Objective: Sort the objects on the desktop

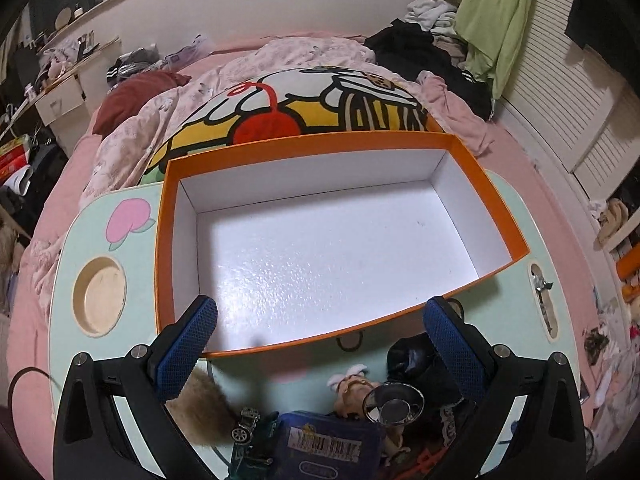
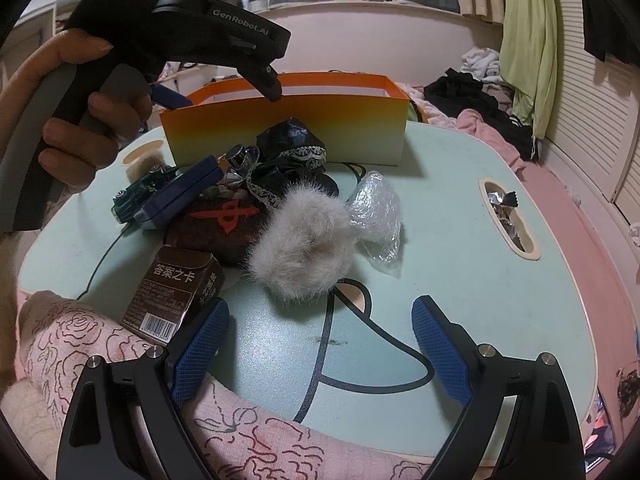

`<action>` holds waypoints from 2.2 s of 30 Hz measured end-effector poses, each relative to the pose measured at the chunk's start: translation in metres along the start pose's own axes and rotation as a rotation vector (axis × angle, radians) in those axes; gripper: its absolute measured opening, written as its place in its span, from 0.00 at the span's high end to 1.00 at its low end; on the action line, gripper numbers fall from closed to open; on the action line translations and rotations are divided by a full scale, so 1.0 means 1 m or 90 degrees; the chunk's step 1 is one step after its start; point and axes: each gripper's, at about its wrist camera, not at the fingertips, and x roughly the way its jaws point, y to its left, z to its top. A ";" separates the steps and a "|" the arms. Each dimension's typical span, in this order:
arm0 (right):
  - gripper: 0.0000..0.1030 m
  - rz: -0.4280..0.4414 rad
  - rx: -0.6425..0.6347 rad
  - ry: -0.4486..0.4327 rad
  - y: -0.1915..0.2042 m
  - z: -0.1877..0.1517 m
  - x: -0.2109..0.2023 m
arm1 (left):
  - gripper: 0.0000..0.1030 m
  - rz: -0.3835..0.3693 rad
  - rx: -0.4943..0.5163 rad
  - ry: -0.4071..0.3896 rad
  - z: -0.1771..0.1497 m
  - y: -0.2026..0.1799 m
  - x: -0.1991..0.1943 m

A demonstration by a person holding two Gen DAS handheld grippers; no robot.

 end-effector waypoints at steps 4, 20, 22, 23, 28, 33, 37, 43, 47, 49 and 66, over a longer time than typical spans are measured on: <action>0.10 0.000 0.000 0.000 0.000 0.000 0.000 | 0.00 -0.053 -0.012 -0.030 -0.004 0.011 -0.020; 0.10 0.000 0.001 -0.001 0.001 0.000 0.000 | 0.00 -0.043 0.048 -0.044 -0.159 0.084 -0.063; 0.10 0.000 0.000 -0.001 0.002 0.000 0.000 | 0.01 -0.003 0.048 -0.040 -0.163 0.079 -0.045; 0.10 0.000 0.000 -0.001 0.001 0.000 0.000 | 0.00 0.036 0.063 -0.073 -0.167 0.072 -0.041; 0.09 0.001 0.001 -0.003 0.002 0.000 0.001 | 0.00 0.033 0.055 -0.147 -0.177 0.064 -0.042; 0.09 0.002 0.002 -0.004 0.002 0.001 0.001 | 0.00 0.026 0.059 -0.152 -0.175 0.066 -0.041; 0.09 0.003 0.002 -0.004 0.003 0.001 0.002 | 0.00 0.026 0.060 -0.154 -0.181 0.064 -0.042; 0.09 0.002 0.002 -0.004 0.002 0.000 0.001 | 0.00 0.027 0.059 -0.155 -0.181 0.065 -0.042; 0.09 0.002 0.002 -0.004 0.002 0.000 0.001 | 0.00 0.026 0.060 -0.155 -0.181 0.064 -0.042; 0.09 0.002 0.002 -0.004 0.002 0.000 0.001 | 0.00 0.026 0.060 -0.155 -0.181 0.064 -0.042; 0.09 0.003 0.002 -0.005 0.002 0.000 0.001 | 0.00 0.026 0.060 -0.155 -0.181 0.064 -0.042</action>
